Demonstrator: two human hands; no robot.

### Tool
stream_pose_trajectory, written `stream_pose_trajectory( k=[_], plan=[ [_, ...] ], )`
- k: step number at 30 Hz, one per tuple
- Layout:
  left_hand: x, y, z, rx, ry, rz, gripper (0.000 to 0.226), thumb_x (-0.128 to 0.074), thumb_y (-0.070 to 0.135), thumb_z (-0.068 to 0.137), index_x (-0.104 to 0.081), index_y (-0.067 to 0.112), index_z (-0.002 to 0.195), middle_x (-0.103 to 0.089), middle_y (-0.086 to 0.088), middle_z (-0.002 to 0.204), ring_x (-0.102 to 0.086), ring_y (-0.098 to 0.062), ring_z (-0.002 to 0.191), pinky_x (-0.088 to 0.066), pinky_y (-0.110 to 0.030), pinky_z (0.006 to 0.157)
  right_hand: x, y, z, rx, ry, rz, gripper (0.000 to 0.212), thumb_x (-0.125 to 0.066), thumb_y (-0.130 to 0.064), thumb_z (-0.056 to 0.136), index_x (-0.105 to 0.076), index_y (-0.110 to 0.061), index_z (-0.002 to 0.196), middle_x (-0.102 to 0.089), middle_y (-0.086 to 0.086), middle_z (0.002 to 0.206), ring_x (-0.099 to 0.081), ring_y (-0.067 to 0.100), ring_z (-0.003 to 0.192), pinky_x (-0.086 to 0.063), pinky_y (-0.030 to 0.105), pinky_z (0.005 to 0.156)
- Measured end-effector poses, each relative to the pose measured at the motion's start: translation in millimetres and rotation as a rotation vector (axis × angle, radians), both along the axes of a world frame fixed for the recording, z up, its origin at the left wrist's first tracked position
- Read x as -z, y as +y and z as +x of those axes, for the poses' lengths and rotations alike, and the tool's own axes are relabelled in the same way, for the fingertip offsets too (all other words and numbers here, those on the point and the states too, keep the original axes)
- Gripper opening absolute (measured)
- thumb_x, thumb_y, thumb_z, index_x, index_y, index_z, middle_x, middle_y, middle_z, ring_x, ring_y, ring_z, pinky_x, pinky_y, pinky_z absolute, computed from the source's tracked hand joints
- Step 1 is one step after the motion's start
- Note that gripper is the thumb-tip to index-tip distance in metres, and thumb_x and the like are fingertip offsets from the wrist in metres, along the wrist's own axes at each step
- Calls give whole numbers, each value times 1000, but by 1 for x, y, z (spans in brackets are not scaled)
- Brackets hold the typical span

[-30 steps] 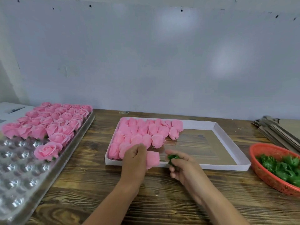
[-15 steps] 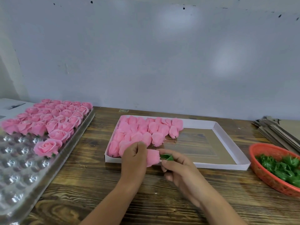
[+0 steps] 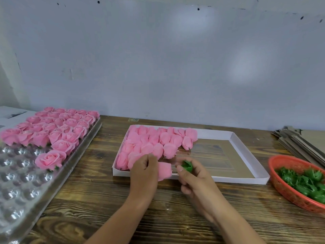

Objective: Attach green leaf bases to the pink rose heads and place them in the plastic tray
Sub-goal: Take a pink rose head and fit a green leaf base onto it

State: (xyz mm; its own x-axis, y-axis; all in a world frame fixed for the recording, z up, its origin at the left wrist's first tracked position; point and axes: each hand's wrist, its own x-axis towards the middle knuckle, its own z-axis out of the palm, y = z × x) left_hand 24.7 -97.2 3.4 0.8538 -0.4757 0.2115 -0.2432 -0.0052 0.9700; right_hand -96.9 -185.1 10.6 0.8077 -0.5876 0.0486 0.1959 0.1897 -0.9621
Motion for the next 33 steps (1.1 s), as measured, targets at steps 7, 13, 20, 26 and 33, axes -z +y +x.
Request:
stream_pose_trajectory(
  k=[7,13,20,26,33],
  plan=[
    [0,0,-1,-13,-9,-2,44,-42,22,102,-42,17,58,-35,13,47,-34,-4,47,-30,-14,43,4,3,0,-30,123,-145,37,-78,-25,73,-70,-36,108,-69,0,109,-51,9,62,-45,22,57],
    [0,0,-2,-23,-30,-11,43,-43,19,102,-41,16,59,-33,14,47,-32,-3,46,-28,-13,43,4,6,1,-37,80,-170,45,-76,-12,71,-69,-36,109,-70,3,110,-55,11,66,-47,23,58],
    [-1,0,-1,-29,11,2,43,-41,23,102,-40,17,59,-34,14,46,-33,-3,45,-30,-16,43,3,2,3,-67,-13,91,39,-62,-11,85,-67,-20,122,-63,11,94,-54,14,66,-45,26,56],
    [-4,1,1,-63,55,6,43,-41,24,102,-37,18,59,-31,12,49,-28,-5,47,-26,-27,51,2,6,3,47,-3,-78,31,-49,-1,99,-60,-15,125,-71,7,105,-63,16,72,-51,24,61],
    [-3,0,0,-62,107,1,45,-42,25,102,-39,20,57,-33,11,49,-31,-6,48,-28,-25,50,1,10,5,94,-4,-173,31,-56,6,93,-63,-15,115,-75,8,99,-72,16,83,-55,20,65]
  ],
)
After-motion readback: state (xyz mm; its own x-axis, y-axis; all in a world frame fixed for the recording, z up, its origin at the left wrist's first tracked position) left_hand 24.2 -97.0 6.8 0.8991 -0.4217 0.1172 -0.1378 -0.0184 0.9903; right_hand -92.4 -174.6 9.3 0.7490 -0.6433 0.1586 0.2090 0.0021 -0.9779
